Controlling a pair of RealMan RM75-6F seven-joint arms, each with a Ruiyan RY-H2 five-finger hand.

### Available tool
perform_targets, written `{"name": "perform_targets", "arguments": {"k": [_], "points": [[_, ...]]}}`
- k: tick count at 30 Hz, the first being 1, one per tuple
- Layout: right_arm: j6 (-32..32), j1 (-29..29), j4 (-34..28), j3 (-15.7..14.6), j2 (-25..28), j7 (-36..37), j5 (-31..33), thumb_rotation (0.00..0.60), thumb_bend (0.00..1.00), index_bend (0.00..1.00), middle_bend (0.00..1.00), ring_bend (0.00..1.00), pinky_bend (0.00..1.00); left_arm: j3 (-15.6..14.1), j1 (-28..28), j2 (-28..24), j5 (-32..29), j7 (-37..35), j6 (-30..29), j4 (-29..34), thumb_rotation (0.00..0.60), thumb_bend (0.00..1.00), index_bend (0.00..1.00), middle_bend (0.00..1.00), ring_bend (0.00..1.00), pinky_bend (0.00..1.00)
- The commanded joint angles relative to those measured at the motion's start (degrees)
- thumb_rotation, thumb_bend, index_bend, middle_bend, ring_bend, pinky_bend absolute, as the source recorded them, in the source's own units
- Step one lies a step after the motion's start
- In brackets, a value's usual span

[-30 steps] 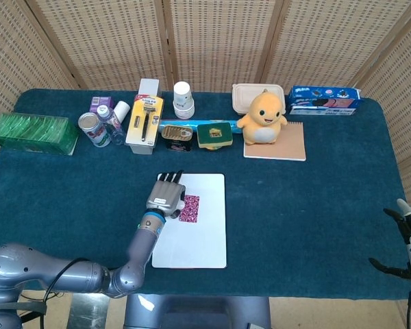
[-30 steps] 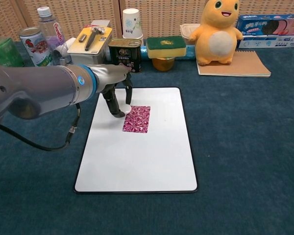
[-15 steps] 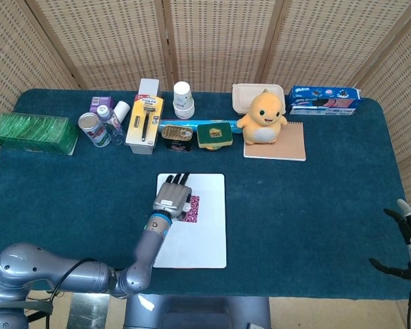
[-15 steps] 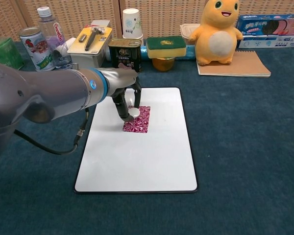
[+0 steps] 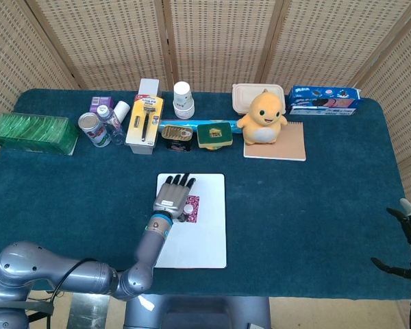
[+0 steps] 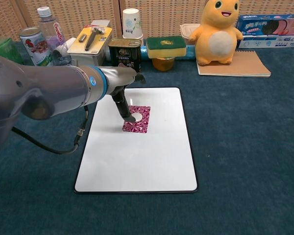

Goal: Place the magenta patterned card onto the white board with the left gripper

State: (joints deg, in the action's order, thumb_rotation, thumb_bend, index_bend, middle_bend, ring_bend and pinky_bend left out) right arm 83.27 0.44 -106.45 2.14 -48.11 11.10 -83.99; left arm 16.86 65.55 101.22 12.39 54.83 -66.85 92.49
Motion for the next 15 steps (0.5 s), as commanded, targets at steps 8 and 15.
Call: {"name": "perform_targets", "arguments": {"k": [8, 15], "points": [[0.2, 0.0, 0.0, 0.2, -0.1, -0.3, 0.3, 0.600, 0.05, 0.12, 0.00, 0.00, 0.00, -8.2, -9.6, -14.0, 21.9, -7.4, -8.6, 18.2, 0.600, 0.10, 0.00, 0.00, 0.00, 0.06], [0.8, -0.2, -0.4, -0.1, -0.7, -1.9, -0.5, 0.600, 0.05, 0.12, 0.00, 0.00, 0.00, -21.3, -23.5, -28.2, 42.2, -14.2, -23.0, 27.4, 0.600, 0.08, 0.00, 0.00, 0.00, 0.06]]}}
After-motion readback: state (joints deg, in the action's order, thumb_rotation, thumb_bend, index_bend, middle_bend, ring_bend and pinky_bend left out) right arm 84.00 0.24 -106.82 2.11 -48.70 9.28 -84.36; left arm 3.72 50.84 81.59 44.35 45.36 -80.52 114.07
